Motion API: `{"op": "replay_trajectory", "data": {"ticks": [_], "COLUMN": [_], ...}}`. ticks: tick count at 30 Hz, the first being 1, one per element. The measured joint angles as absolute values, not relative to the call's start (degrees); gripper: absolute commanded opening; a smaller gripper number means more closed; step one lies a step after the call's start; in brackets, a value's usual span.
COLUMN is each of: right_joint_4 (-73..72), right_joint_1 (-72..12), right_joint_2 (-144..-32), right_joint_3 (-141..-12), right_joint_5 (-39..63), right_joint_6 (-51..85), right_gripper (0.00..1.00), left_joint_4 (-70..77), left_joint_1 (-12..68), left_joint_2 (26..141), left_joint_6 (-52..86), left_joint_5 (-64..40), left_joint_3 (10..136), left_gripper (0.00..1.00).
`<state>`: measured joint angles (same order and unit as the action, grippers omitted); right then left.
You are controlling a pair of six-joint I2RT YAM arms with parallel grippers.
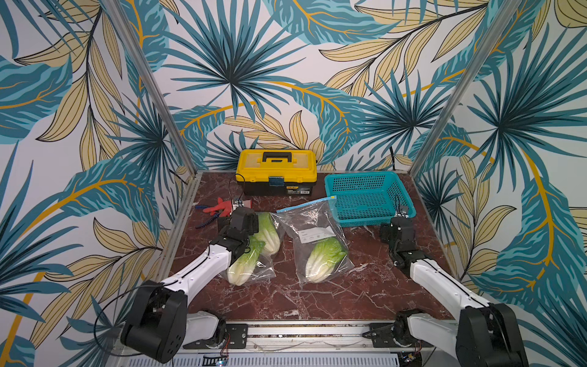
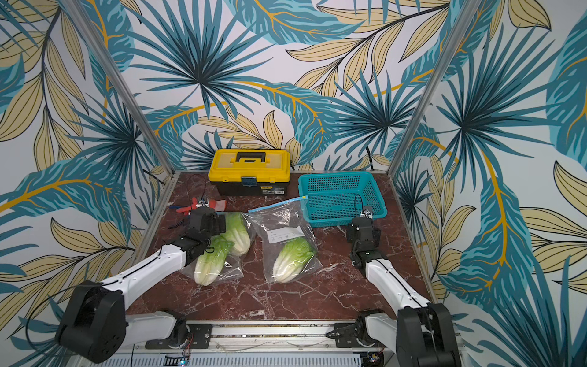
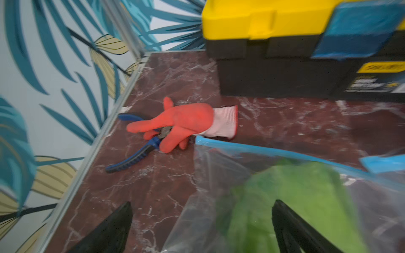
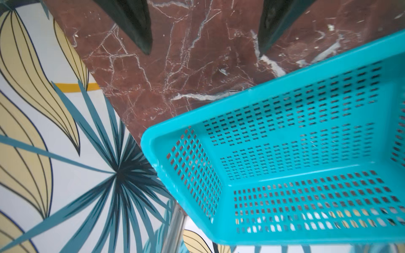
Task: Put the chinese cabbages into a zipper bag and zip it
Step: Reset both arms
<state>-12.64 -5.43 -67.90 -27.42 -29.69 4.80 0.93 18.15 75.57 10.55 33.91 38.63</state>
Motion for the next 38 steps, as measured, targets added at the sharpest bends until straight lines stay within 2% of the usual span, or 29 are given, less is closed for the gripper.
{"op": "replay_trajectory", "data": {"ticks": [5,11,12,13,18,22,38], "right_joint_4": [-33.61,-51.66,-53.56,-54.54,-56.27,-55.88,-55.16], "right_joint_1": [-5.39,-5.41,-5.39,-5.39,-5.37,-4.82,-4.69], "right_joint_2": [-75.88,-85.25,-86.24,-86.72,-86.83,-86.83,-86.83], "right_joint_3": [-20.64,-17.87,-17.76,-17.74,-18.79,-20.16,-20.25], "right_joint_5": [-27.33,-20.64,-19.97,-19.55,-21.34,-22.9,-23.79], "right_joint_6": [2.24,-0.67,-1.08,-1.45,-1.04,-0.32,0.27], "right_gripper": [0.82,0.87,0.97,0.99,0.99,0.99,0.99], "left_joint_4": [18.83,34.61,36.73,38.0,51.16,54.81,55.9], "left_joint_1": [10.72,6.31,6.15,5.67,-0.47,-1.06,0.14], "left_joint_2": [76.84,82.15,83.55,84.27,88.42,89.3,89.3], "left_joint_6": [7.92,2.87,2.33,2.31,4.1,4.29,2.5], "left_joint_5": [33.45,25.96,24.43,23.05,17.54,14.72,10.81], "left_joint_3": [26.35,24.69,24.69,24.58,20.08,19.27,19.88], "left_gripper": [0.99,0.99,0.99,0.99,0.99,0.99,0.99]}}
